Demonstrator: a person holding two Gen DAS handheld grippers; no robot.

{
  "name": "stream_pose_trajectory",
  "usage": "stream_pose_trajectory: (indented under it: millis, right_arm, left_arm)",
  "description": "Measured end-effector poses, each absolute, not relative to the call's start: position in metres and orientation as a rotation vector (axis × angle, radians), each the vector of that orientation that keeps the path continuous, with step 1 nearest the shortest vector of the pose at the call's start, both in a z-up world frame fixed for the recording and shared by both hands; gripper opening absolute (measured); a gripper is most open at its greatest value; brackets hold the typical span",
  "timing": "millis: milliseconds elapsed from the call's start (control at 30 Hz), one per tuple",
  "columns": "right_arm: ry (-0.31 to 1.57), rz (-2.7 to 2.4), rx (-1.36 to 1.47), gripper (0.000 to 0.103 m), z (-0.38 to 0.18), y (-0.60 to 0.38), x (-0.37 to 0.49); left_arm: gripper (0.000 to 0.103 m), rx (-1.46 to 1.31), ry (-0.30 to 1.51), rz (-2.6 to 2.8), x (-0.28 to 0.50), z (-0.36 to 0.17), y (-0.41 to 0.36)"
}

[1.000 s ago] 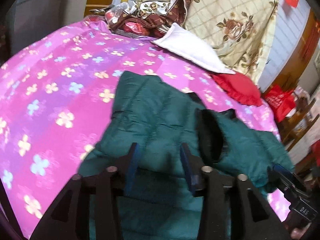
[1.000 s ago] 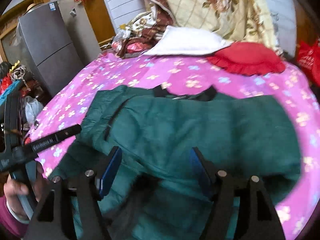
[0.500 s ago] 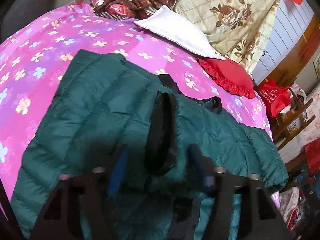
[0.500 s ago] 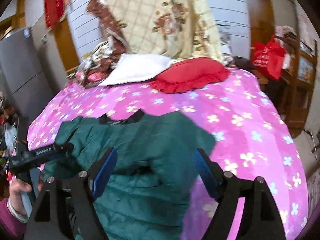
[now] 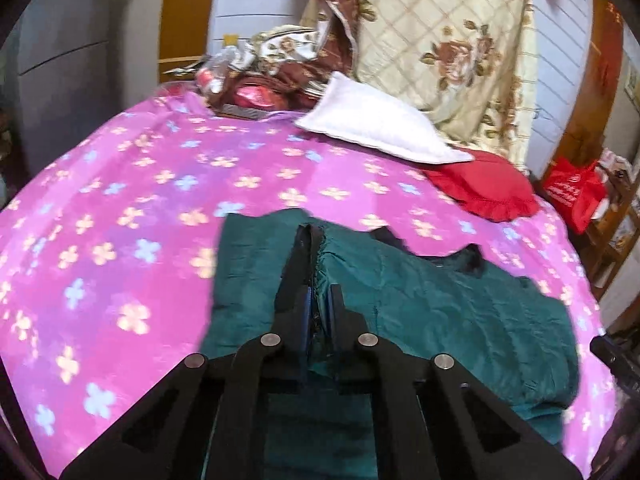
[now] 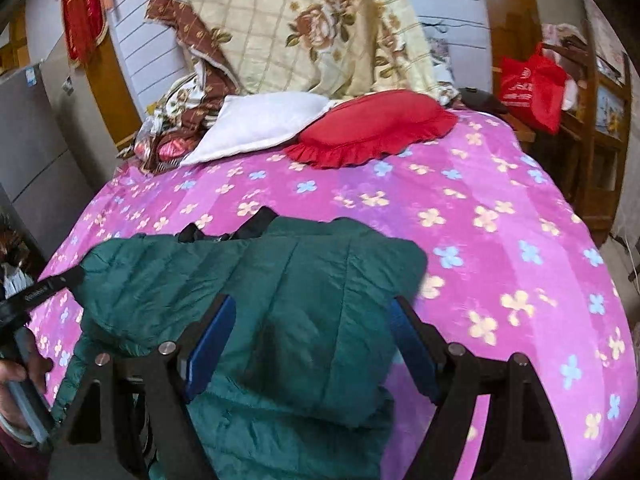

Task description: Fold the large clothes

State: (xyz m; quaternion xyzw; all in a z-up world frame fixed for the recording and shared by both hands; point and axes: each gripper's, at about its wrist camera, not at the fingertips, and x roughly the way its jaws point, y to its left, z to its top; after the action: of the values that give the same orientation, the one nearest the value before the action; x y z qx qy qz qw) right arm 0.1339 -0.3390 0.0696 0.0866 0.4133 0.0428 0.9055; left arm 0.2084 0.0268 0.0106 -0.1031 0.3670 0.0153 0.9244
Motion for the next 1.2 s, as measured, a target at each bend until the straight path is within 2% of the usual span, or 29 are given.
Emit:
stream_pose_trajectory:
  millis: [267, 433, 467, 500, 533, 667, 833, 1000, 1200]
  right_arm:
    - [0.965, 0.131, 0.019, 0.081, 0.012, -0.283, 0.179]
    - [0.985, 0.103, -0.015, 0.082, -0.009, -0.273, 0.193]
    - [0.992, 0.1, -0.019, 0.082, -0.008, -0.273, 0.195]
    - [0.998, 0.097, -0.023, 0.082, -0.004, -0.273, 0.195]
    - [0.997, 0.095, -0.025, 0.082, 0.001, -0.274, 0.194]
    - [0.912, 0.096, 0.031, 0.082, 0.035, -0.284, 0.179]
    - [0.912, 0.108, 0.042, 0.082, 0.04, -0.279, 0.186]
    - [0.972, 0.074, -0.024, 0.082, 0.006, -0.266, 0.215]
    - [0.993, 0.056, -0.002, 0.085, -0.02, -0.272, 0.235]
  left_arm:
    - [0.0, -0.229, 0.83, 0.088, 0.213, -0.031, 0.051]
    - [0.0, -0.204, 0.804, 0.073, 0.209, -0.021, 0.047]
    - [0.004, -0.202, 0.798, 0.071, 0.208, -0.016, 0.047]
    - [0.014, -0.204, 0.777, 0.073, 0.204, -0.008, 0.048]
    - [0.02, -0.212, 0.754, 0.071, 0.201, -0.002, 0.049]
    - [0.027, -0.237, 0.684, 0.054, 0.193, 0.017, 0.044]
    - [0.027, -0.166, 0.759, 0.043, 0.213, -0.006, 0.019]
    - [0.027, -0.072, 0.835, 0.075, 0.237, -0.041, 0.003]
    - [0.027, -0.042, 0.839, 0.08, 0.247, -0.05, -0.003]
